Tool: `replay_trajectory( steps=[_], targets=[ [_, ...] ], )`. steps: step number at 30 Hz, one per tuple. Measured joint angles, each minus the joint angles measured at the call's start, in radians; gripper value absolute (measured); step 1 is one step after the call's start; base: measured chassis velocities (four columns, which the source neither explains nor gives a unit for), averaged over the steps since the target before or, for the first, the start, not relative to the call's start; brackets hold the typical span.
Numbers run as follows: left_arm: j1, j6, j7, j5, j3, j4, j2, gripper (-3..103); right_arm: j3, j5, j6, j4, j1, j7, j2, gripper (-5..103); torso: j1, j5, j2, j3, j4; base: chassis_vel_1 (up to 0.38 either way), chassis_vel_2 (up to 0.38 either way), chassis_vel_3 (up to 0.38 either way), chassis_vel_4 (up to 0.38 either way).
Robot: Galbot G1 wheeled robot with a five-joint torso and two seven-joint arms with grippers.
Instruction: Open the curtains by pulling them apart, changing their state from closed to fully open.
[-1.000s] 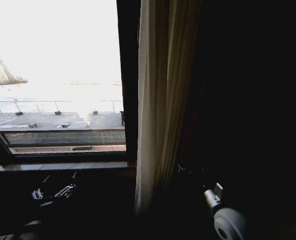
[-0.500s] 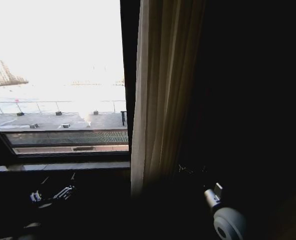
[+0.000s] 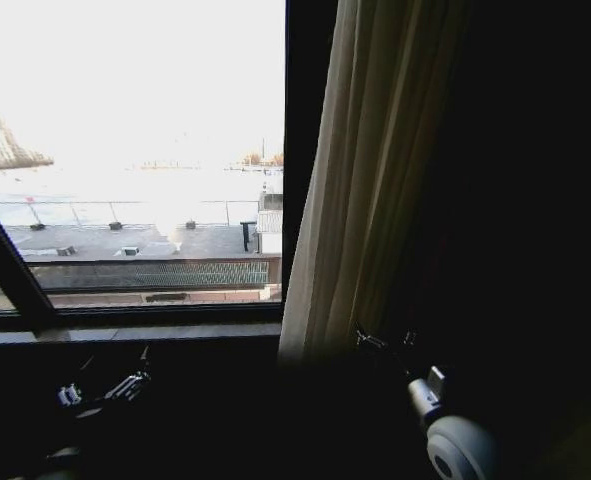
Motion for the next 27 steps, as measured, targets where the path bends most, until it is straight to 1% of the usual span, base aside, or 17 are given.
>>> replay_trajectory(
  steps=[6, 15, 18, 21, 27],
  targets=[
    [0.01, -0.012, 0.0, 0.0, -0.002, 0.0, -0.002, 100, -0.006, -0.015, 0.003, 0.002, -0.007, 0.0, 0.003, 100, 0.0, -0.0007, 0.0, 0.0, 0.0001, 0.161, 0.157, -0.16, -0.149],
    [0.012, -0.016, 0.001, 0.0, -0.003, 0.0, -0.002, 100, -0.008, -0.022, 0.004, 0.006, -0.01, 0.0, 0.009, 100, 0.0, -0.0003, 0.0, 0.0, 0.0, 0.145, 0.144, -0.16, -0.14],
    [0.012, -0.017, 0.001, 0.0, -0.002, 0.0, -0.001, 100, -0.011, -0.044, 0.012, 0.006, -0.013, -0.004, 0.011, 100, 0.0, -0.0006, 0.0, 0.0, 0.0, 0.08, 0.106, -0.107, -0.092],
    [0.012, -0.019, 0.001, -0.001, -0.002, 0.0, -0.001, 100, -0.014, -0.052, 0.025, 0.002, -0.013, -0.008, 0.012, 100, 0.0, -0.0008, 0.0, 0.0, 0.0, 0.027, 0.02, -0.031, -0.037],
    [0.017, -0.026, 0.002, -0.003, -0.004, 0.0, 0.0, 100, -0.017, -0.056, 0.041, -0.006, -0.013, -0.019, 0.02, 100, 0.0, 0.0002, 0.0, 0.0, 0.0, 0.0, 0.0, 0.0, 0.0]
  ],
)
